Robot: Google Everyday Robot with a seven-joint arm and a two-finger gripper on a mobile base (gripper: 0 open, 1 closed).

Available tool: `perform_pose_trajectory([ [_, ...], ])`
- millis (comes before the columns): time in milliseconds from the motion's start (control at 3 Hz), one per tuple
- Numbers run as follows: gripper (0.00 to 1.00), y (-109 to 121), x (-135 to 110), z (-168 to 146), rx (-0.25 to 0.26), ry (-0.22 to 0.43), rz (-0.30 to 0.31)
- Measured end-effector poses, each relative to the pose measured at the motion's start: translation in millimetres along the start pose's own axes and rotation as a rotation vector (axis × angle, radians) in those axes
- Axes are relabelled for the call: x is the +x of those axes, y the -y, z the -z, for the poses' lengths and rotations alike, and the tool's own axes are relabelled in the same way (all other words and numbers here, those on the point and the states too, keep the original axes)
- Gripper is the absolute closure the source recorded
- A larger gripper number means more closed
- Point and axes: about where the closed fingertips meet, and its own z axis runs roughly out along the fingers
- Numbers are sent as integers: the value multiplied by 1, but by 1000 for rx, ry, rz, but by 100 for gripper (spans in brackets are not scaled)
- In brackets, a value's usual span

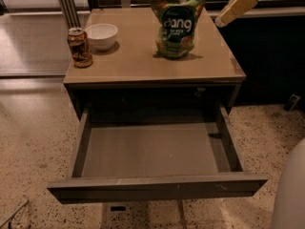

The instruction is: Place green rice chip bag into top drawer

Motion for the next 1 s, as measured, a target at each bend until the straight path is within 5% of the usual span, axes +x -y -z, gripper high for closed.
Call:
perform_pose_trajectory([
  [333, 0, -2, 2, -3, -8, 4, -9],
  [1000, 0, -8, 8, -36, -60, 119, -125],
])
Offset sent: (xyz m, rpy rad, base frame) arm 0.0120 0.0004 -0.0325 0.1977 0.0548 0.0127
